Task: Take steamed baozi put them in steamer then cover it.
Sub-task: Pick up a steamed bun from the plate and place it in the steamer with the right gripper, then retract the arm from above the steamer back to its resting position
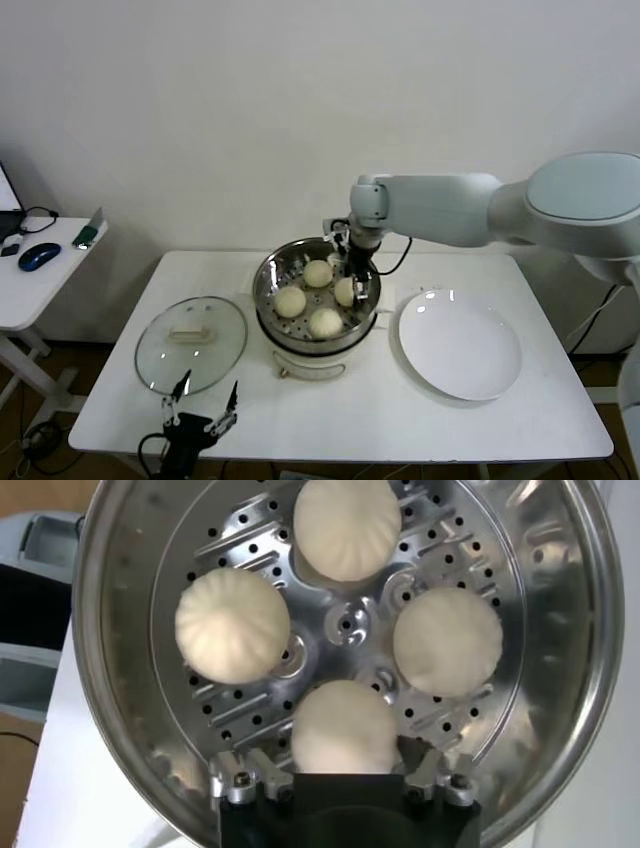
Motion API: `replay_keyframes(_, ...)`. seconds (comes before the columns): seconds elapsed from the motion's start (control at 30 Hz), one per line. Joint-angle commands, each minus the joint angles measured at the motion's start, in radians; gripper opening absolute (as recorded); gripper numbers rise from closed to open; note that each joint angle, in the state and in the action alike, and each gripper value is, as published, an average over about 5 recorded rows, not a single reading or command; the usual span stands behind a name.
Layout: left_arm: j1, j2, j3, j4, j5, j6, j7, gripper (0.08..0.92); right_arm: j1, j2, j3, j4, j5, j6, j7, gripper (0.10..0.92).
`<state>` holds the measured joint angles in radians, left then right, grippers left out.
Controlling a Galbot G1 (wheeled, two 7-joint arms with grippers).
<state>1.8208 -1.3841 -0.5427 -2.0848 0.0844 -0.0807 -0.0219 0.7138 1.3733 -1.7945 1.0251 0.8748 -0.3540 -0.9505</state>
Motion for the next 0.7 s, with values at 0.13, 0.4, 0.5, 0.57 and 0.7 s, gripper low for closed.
replay_keyframes(0.13,0.001,0.0,-0.005,-0.003,-0.001,0.001,-0.002,0.823,0.05,-0.05,0.05,-0.001,0.003,0.013,-0.018,0.822)
replay_keyframes(0.4,0.002,-0.007,-0.009,0.003,0.008,0.001,-0.01,0.823,0.08,-0.224,0.172,0.016,0.029,0.125,0.037,0.823)
replay_keyframes(0.5,-0.002,-0.008,-0.015,0.003,0.023,0.004,-0.018,0.823,0.05,-0.319,0.241,0.021,0.04,0.194,0.104,0.823)
replay_keyframes(0.57,-0.008,-0.011,-0.019,0.003,0.029,0.006,-0.019,0.823,0.029,-0.386,0.277,0.059,0.037,0.224,0.143,0.823)
replay_keyframes(0.7,-0.021,-0.018,-0.028,0.003,0.036,0.014,-0.022,0.823,-0.075,-0.529,0.393,0.149,0.016,0.267,0.248,0.823)
